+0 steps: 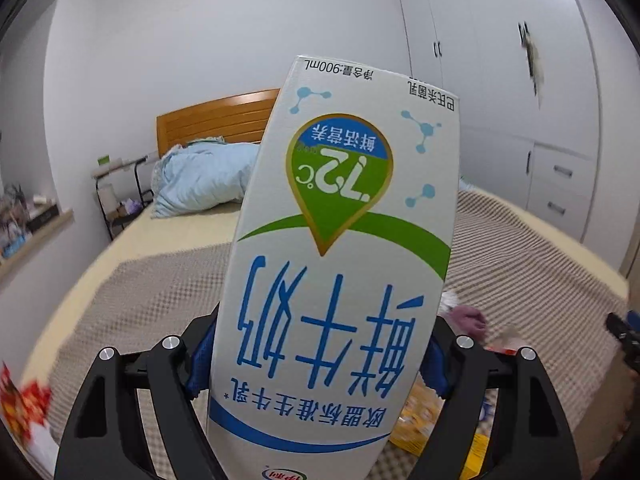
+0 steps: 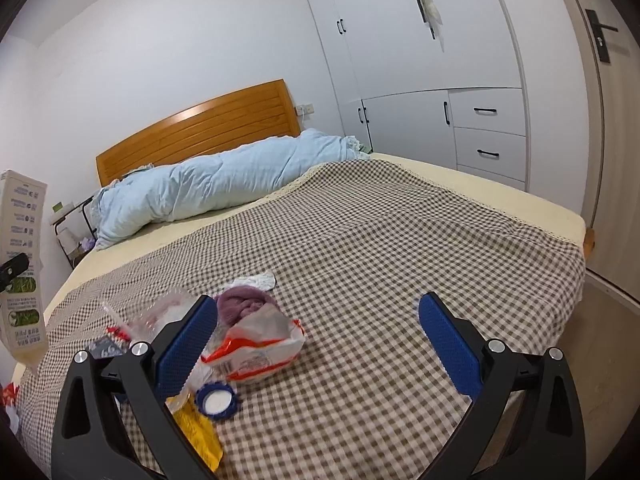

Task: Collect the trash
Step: 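Lift the white milk carton upward with the left tool, then hold the carton in the left tool while the right tool grasps the clear plastic container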

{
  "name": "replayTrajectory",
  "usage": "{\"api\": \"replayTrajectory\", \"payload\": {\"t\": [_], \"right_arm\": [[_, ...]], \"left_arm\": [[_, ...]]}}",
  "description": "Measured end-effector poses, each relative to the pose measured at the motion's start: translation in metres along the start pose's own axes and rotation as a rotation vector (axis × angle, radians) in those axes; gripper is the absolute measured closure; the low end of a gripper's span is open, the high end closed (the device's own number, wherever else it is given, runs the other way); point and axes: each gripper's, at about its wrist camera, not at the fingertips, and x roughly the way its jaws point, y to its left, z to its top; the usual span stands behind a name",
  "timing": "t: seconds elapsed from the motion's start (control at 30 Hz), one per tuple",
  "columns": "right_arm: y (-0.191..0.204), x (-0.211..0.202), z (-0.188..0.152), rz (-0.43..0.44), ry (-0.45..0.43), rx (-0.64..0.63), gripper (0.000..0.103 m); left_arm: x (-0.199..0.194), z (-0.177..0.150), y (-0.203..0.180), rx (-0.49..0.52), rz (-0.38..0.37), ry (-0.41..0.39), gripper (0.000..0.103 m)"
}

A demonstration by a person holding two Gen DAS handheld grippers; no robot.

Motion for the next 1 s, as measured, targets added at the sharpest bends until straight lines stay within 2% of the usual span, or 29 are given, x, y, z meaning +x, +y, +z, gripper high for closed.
{"api": "replayTrajectory", "payload": {"t": [0.27, 0.57, 0.83, 1.0], "right_arm": [[0.019, -0.036, -0.01, -0.037, -0.008, -0.085, 0.006], [0.043, -0.054, -0.027, -0.083, 0.015, -0.161, 0.006], [0.085, -0.058, -0.042, -0.121, 0.011, -0.273, 0.006], [0.12, -0.05, -0.05, -0.134, 0.005, -0.374, 0.006]], "left_arm": [[-0.022, -0.045, 0.027, -0.133, -0.052, -0.013, 0.026], [-0.057, -0.073, 0.044, -0.186, -0.049, -0.092, 0.026], [-0.04, -0.095, 0.058, -0.212, -0.122, -0.083, 0.026], [-0.024, -0.096, 0.065, -0.204, -0.147, -0.069, 0.026]]}}
